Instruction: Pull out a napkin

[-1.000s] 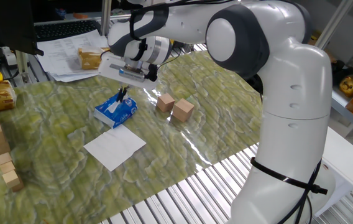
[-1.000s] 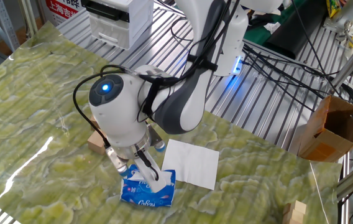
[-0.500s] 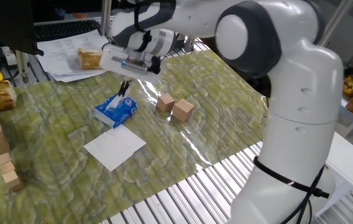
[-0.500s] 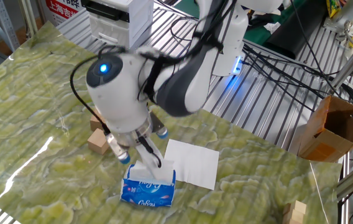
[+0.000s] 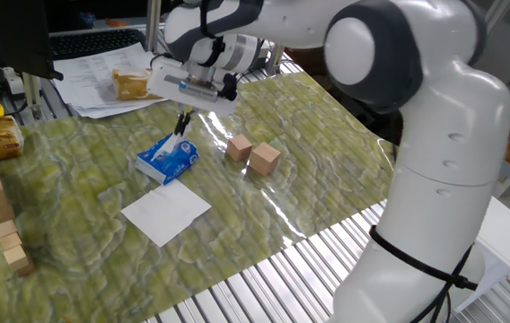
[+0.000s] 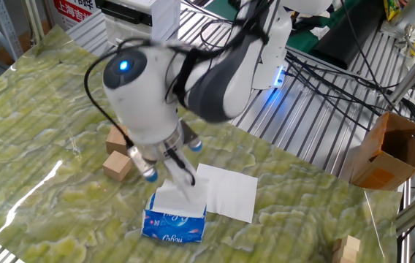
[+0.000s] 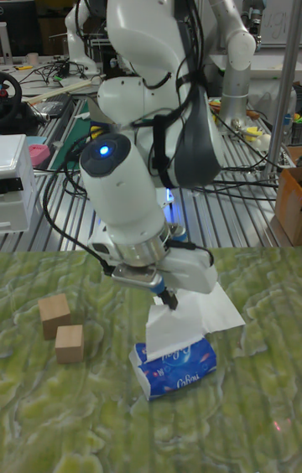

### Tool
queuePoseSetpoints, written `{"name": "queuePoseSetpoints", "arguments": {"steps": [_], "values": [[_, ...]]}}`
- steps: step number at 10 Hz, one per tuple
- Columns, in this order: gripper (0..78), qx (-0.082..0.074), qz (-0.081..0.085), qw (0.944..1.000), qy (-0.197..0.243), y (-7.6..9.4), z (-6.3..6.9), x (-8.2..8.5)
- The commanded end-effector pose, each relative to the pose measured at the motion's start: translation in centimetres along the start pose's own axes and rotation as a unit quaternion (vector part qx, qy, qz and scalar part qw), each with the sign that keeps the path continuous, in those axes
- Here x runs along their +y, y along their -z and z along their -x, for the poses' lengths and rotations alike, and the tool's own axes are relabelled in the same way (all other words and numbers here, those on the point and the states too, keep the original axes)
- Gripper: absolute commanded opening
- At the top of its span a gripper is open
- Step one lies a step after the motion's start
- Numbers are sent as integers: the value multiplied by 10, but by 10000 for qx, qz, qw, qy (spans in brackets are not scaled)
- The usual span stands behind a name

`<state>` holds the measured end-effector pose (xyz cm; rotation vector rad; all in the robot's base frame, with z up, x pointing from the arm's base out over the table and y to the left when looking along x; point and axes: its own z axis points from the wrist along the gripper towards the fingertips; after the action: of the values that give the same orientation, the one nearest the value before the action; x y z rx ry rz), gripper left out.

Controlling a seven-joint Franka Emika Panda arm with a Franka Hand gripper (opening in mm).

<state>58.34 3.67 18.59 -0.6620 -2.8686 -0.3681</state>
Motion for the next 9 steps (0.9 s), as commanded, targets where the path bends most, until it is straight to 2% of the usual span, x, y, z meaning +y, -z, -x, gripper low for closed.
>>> {"name": "queuePoseSetpoints", "arguments": {"steps": [1,2,4,6,9], "values": [[13,180,-117,9998,-24,67,-47,2],[13,181,-115,9998,-14,67,-47,2],[13,190,-79,9997,92,72,-58,6],[13,166,-105,9997,115,78,-80,21],[13,85,-193,9990,397,79,-104,37]]}}
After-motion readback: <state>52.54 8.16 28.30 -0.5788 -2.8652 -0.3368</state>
